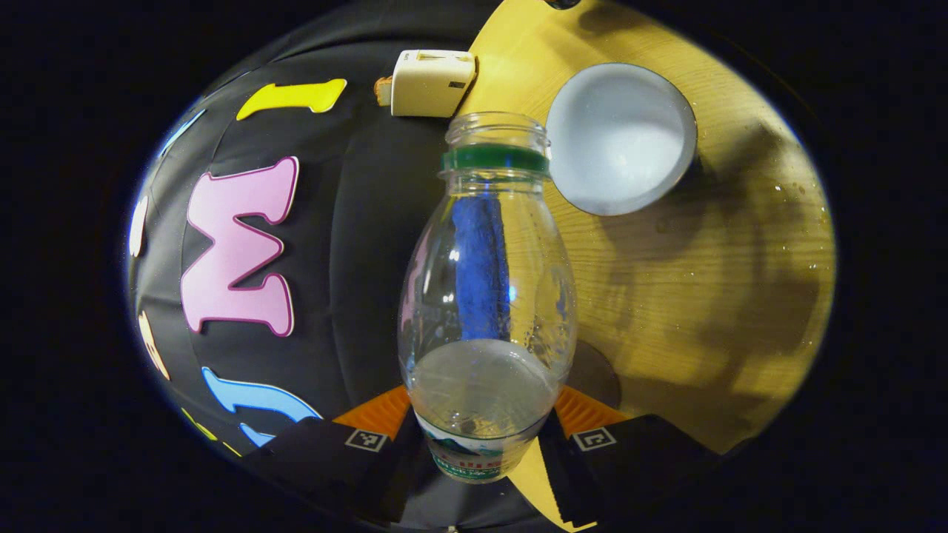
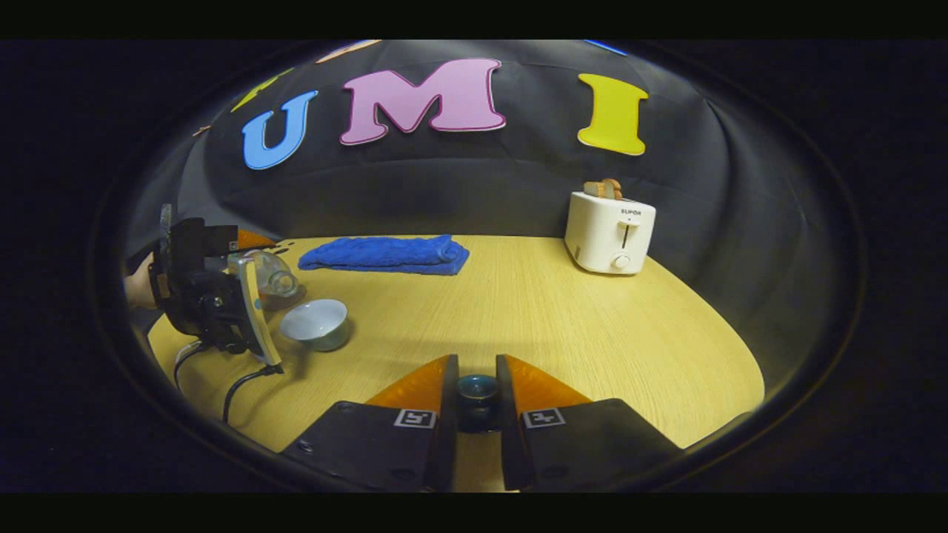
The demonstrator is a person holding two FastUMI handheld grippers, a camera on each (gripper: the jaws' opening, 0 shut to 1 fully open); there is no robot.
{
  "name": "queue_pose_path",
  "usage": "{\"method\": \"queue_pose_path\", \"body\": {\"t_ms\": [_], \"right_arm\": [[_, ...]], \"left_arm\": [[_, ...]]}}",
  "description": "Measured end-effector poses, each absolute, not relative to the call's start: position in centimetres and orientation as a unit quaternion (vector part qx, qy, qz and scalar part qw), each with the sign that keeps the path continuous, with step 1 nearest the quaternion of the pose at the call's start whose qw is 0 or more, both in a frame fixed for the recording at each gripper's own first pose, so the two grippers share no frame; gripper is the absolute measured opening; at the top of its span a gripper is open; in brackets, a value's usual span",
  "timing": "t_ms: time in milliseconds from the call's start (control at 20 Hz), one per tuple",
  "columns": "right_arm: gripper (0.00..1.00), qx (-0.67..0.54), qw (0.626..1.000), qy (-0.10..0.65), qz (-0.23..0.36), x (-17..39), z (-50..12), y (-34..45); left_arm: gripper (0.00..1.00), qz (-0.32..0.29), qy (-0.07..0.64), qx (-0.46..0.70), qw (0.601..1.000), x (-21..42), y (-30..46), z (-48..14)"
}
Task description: Open the teacup lid with one hand, grasp the water bottle and pour water into the teacup with the other hand; after pouring, place the water bottle on the coaster and then close the teacup lid.
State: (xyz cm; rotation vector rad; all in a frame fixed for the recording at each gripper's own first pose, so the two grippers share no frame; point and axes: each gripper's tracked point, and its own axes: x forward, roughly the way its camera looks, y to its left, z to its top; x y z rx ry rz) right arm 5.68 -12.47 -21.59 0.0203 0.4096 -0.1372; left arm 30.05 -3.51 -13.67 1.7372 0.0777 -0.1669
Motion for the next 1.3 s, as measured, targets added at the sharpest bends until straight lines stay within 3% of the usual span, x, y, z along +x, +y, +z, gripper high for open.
{"method": "queue_pose_path", "body": {"t_ms": [200, 250, 300, 650, 700, 1300], "right_arm": [[0.27, 0.009, 0.977, 0.206, -0.049, 5.6, -21.8, -11.0], [0.32, 0.007, 0.976, 0.211, -0.049, 5.5, -22.0, -10.9], [0.22, 0.008, 0.976, 0.212, -0.045, 5.5, -22.0, -10.5], [0.22, 0.007, 0.977, 0.214, -0.019, 5.2, -22.1, -8.5], [0.27, 0.010, 0.977, 0.214, -0.018, 5.3, -22.1, -8.4], [0.28, 0.035, 0.975, 0.220, -0.002, 5.5, -22.3, -7.1]], "left_arm": [[0.75, -0.080, 0.021, 0.782, 0.618, 30.2, -3.9, -13.3], [0.75, -0.083, 0.019, 0.783, 0.617, 30.3, -4.1, -13.5], [0.75, -0.087, 0.018, 0.785, 0.613, 30.5, -4.2, -13.6], [0.76, -0.087, -0.004, 0.820, 0.566, 31.2, -4.4, -13.1], [0.76, -0.089, -0.008, 0.824, 0.559, 31.3, -4.5, -13.2], [0.76, -0.099, -0.046, 0.855, 0.506, 32.0, -6.0, -11.5]]}}
